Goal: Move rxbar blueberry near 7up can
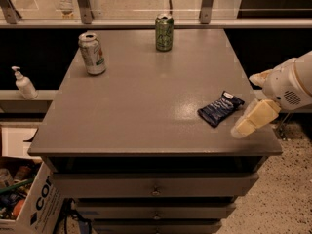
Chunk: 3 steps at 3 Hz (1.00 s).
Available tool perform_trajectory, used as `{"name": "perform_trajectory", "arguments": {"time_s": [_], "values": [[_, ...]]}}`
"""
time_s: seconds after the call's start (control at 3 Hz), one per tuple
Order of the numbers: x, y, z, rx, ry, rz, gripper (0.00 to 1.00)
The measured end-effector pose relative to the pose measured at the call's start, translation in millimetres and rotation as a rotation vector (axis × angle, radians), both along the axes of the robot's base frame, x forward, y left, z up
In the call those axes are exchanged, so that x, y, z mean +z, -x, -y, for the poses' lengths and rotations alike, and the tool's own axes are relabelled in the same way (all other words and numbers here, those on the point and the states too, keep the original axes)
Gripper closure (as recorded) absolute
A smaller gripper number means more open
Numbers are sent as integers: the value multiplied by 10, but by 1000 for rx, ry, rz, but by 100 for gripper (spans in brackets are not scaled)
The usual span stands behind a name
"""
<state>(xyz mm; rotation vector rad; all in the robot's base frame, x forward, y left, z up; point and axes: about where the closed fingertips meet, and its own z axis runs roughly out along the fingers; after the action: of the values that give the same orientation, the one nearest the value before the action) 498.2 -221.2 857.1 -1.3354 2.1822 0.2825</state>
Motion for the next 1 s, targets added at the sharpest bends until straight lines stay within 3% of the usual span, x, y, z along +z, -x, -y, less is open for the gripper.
{"name": "perform_trajectory", "arguments": {"time_s": [0.67,1.0], "values": [[-201,-179,-136,13,-97,-12,0],[-294,-233,-190,21,-117,-12,17]]}}
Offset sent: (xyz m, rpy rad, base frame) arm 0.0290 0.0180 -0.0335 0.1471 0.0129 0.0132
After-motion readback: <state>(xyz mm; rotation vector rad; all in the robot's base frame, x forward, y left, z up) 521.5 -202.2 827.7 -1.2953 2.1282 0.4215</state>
